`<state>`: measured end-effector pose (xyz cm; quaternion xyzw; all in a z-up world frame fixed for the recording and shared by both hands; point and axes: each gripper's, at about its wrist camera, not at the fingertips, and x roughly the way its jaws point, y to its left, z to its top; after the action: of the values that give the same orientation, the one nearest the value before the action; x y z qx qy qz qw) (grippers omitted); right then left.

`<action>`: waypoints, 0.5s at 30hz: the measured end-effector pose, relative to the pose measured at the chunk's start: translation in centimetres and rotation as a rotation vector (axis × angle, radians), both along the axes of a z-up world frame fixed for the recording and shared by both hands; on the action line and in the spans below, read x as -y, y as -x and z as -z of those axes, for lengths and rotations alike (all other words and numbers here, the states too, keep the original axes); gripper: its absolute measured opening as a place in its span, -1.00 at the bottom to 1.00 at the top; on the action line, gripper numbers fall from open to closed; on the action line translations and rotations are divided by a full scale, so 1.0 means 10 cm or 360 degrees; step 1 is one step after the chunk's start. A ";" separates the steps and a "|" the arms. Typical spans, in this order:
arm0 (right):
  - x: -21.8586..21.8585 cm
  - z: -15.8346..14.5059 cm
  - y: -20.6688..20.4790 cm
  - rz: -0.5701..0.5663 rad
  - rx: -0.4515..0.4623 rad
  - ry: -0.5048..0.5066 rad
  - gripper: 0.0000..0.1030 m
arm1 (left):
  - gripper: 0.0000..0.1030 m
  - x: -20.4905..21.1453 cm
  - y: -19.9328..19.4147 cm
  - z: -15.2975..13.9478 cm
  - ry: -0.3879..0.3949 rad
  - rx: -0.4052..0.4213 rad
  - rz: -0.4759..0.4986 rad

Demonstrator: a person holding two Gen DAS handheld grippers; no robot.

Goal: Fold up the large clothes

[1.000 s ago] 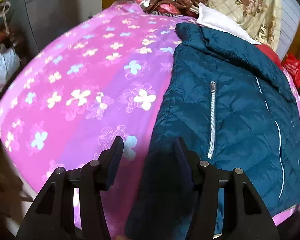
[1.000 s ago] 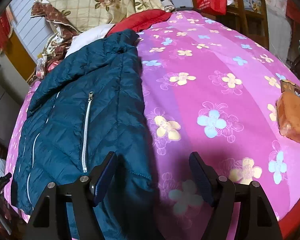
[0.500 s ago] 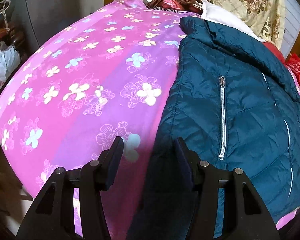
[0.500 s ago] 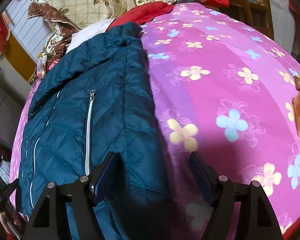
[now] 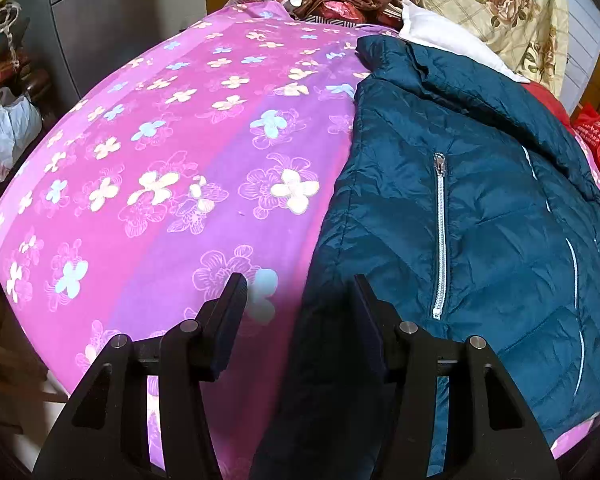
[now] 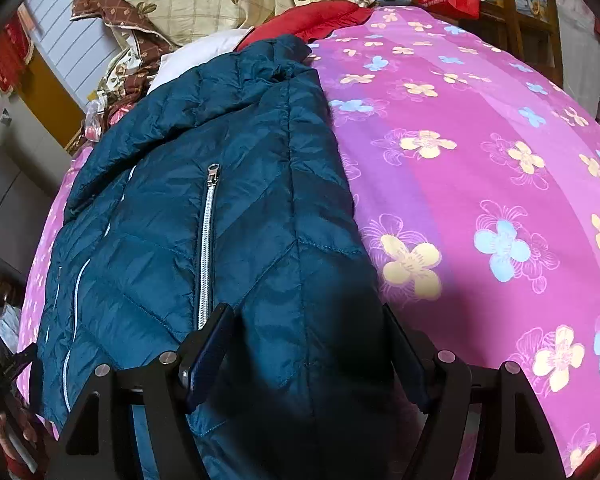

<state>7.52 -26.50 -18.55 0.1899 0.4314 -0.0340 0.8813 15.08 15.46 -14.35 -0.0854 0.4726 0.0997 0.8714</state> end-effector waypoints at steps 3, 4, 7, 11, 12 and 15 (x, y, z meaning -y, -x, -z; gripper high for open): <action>0.00 0.00 0.02 -0.0003 0.0005 -0.0007 0.41 | 0.03 0.00 0.00 -0.01 0.0007 0.0004 -0.0001; 0.00 0.00 0.02 -0.0007 0.0005 -0.0009 0.41 | 0.03 0.00 0.00 -0.02 0.0011 0.0007 -0.0001; 0.00 0.00 0.04 -0.0022 0.0007 -0.0035 0.41 | 0.03 -0.05 0.01 -0.04 0.0103 0.0030 0.0011; 0.03 0.00 0.08 -0.0045 0.0012 -0.0095 0.41 | 0.03 -0.23 -0.04 -0.01 0.0324 0.0051 0.0005; 0.03 0.00 0.08 -0.0051 0.0013 -0.0109 0.41 | 0.03 -0.29 -0.08 0.01 0.0372 0.0041 0.0001; 0.07 -0.01 0.09 -0.0066 0.0023 -0.0155 0.42 | 0.03 -0.42 -0.16 0.08 0.0505 0.0023 0.0003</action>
<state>6.61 -27.16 -18.50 0.2239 0.4300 0.0068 0.8746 16.63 19.68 -15.14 -0.2224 0.4762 0.0222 0.8505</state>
